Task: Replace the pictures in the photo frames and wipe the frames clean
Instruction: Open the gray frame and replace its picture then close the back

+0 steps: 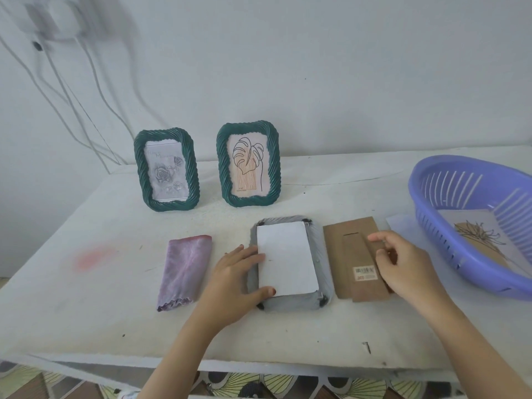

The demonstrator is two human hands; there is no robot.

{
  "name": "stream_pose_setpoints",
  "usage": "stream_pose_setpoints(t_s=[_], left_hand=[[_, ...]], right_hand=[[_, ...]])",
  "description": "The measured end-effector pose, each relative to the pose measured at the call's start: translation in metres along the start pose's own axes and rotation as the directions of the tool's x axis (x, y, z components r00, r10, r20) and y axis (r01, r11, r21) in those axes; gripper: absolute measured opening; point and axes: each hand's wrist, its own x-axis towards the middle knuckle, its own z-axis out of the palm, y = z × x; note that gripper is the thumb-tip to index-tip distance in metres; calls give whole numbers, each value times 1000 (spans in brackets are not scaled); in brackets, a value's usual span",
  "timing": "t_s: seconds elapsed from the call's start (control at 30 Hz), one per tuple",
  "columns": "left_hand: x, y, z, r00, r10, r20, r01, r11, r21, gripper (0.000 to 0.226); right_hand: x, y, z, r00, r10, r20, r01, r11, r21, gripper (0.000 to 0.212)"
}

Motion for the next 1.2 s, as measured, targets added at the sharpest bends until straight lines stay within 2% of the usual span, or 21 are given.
stream_pose_setpoints(t_s=[0.1, 0.17, 0.2, 0.33, 0.43, 0.53, 0.63, 0.83, 1.07, 1.2], left_hand=[[1, 3, -1, 1000, -4, 15, 4, 1000, -2, 79], [1, 5, -1, 1000, -9, 18, 9, 1000, -4, 79], [0, 6, -1, 1000, -11, 16, 11, 1000, -2, 79], [-1, 5, 1, 1000, -15, 9, 15, 1000, -4, 78], [-2, 6, 1, 1000, -11, 8, 11, 1000, -6, 78], [-2, 5, 2, 1000, -24, -7, 24, 999, -29, 77], [-3, 4, 3, 999, -28, -19, 28, 999, -40, 75], [-5, 5, 3, 999, -20, -37, 18, 999, -49, 75], [-5, 5, 2, 999, -3, -36, 2, 999, -38, 72], [-7, 6, 1, 1000, -8, -20, 7, 1000, -24, 82]], right_hand=[[-4, -6, 2, 997, -71, 35, 77, 977, -201, 28], [-5, -10, 6, 993, -118, 24, 118, 919, -376, 27], [-6, -14, 8, 987, -157, 17, 151, 905, -397, 27], [-11, -36, 25, 959, -278, 53, 283, 941, -184, 26], [-12, -49, 39, 942, -302, 147, 319, 941, -112, 28], [-12, -58, 49, 933, -222, 282, 253, 964, -78, 36], [-11, -64, 54, 941, -187, 283, 223, 970, -99, 38], [-7, -67, 53, 962, -51, 269, -3, 980, 199, 23], [-15, -67, 54, 979, -107, 171, 89, 990, 112, 18], [-17, -66, 52, 987, -122, 104, 114, 990, 81, 14]])
